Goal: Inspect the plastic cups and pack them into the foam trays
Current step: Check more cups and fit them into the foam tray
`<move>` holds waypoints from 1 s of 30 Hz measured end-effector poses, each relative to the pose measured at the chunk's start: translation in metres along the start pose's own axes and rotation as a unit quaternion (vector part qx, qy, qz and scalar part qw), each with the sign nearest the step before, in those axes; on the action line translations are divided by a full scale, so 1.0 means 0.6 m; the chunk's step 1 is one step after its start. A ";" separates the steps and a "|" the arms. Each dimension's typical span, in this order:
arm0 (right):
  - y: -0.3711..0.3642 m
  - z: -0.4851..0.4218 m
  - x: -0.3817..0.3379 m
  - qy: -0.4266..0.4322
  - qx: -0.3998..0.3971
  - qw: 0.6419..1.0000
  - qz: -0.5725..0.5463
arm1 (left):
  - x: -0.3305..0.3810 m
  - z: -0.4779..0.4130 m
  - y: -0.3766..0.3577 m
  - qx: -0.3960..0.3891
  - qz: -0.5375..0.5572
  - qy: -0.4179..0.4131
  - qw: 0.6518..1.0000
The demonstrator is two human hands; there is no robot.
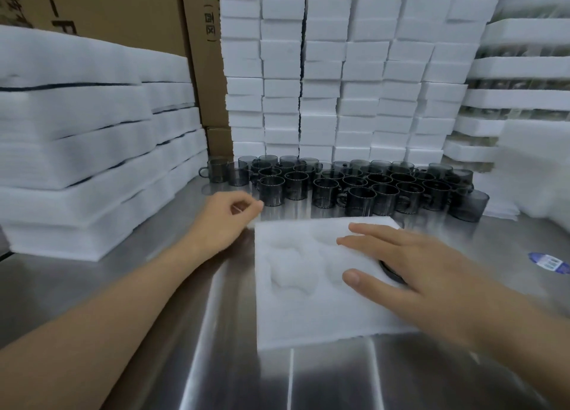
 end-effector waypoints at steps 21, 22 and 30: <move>0.015 -0.001 0.038 -0.069 0.124 0.990 0.018 | -0.060 -0.113 -0.042 0.056 -0.126 0.089 0.986; 0.015 -0.002 0.040 -0.070 0.124 0.990 0.014 | -0.055 -0.106 -0.041 0.051 -0.110 0.090 0.989; 0.016 -0.009 0.047 -0.067 0.115 0.991 0.003 | 0.000 0.000 -0.036 0.056 -0.072 0.097 0.991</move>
Point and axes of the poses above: each hand's wrist, its own z-axis away from the middle knuckle, its own y-axis out of the back of the hand, x = y × z, the point moved 9 cm from there along -z, towards the middle knuckle, and after that the axes turned 6 degrees about -x, right-handed, at the moved point
